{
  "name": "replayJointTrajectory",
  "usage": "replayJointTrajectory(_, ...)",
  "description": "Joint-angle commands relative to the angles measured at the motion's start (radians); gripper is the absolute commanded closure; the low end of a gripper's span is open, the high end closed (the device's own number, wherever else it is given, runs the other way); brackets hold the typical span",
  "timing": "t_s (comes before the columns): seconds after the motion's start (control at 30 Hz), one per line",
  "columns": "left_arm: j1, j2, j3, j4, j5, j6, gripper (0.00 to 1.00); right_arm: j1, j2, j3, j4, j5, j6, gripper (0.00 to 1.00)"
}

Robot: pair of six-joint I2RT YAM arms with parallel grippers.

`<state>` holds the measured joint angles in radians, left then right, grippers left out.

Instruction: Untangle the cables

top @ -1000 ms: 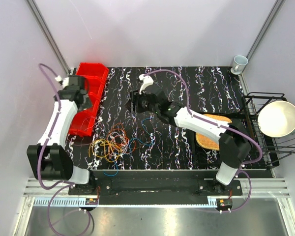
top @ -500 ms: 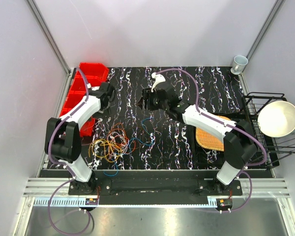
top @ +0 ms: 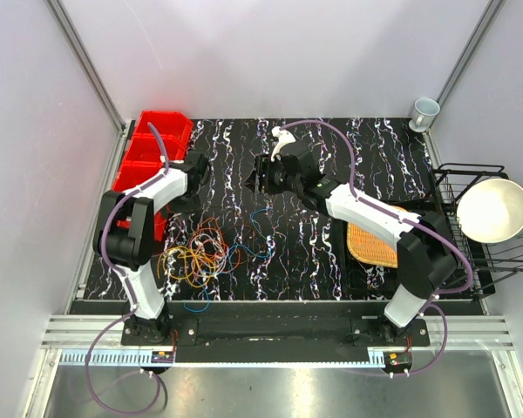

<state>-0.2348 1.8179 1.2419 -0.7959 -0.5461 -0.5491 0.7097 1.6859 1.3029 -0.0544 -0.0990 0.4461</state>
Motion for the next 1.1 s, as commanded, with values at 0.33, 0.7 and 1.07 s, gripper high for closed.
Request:
replayJointTrajectory(0.33, 0.0, 0.113, 0.083, 0.03, -0.074, -0.002, 0.44, -0.016, 0.026, 0.033, 0.016, -0.056, 0.019, 0.38)
replayJointTrajectory(0.7, -0.001, 0.156, 0.105, 0.034, -0.071, 0.001, 0.91, -0.027, 0.043, 0.036, 0.022, -0.076, 0.028, 0.39)
replayJointTrajectory(1.07, -0.001, 0.022, 0.123, 0.004, -0.02, 0.02, 1.0, -0.033, 0.035, 0.042, 0.022, -0.088, 0.036, 0.39)
